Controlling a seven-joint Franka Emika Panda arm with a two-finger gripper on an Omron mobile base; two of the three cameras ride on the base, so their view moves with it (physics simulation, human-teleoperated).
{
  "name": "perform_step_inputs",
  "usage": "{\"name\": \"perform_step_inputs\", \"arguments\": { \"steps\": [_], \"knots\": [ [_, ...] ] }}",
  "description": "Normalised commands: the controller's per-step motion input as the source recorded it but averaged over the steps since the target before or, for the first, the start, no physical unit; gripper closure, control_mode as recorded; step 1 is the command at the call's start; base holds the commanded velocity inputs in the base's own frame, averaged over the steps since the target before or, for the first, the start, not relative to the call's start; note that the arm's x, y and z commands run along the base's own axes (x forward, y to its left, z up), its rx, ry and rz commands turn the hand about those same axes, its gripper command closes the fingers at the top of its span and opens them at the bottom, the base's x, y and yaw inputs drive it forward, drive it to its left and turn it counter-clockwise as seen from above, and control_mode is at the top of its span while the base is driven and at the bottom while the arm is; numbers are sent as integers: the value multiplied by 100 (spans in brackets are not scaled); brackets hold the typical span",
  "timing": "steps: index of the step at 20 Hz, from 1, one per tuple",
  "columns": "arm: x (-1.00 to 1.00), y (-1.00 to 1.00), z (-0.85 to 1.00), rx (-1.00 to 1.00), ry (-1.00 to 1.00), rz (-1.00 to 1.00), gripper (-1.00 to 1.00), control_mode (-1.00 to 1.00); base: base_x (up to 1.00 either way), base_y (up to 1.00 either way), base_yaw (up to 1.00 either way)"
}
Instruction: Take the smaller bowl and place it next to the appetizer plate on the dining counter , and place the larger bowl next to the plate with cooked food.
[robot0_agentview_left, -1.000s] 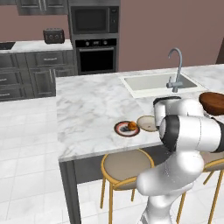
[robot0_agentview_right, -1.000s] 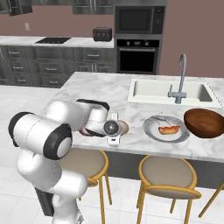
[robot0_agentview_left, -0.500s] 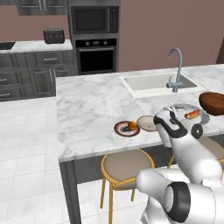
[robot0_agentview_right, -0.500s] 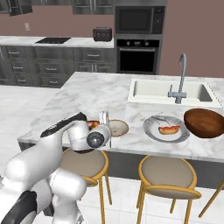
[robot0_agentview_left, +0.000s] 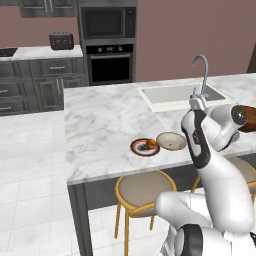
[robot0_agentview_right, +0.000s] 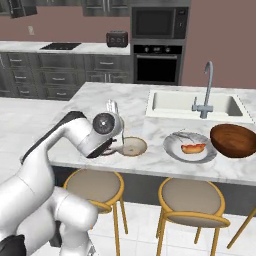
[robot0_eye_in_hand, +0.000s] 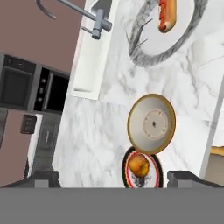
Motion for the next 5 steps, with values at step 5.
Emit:
{"name": "perform_step_inputs", "arguments": {
  "steps": [5],
  "knots": [
    [-51,36,92,-27,18,17,-100,-100,0,0,0]
  ]
}}
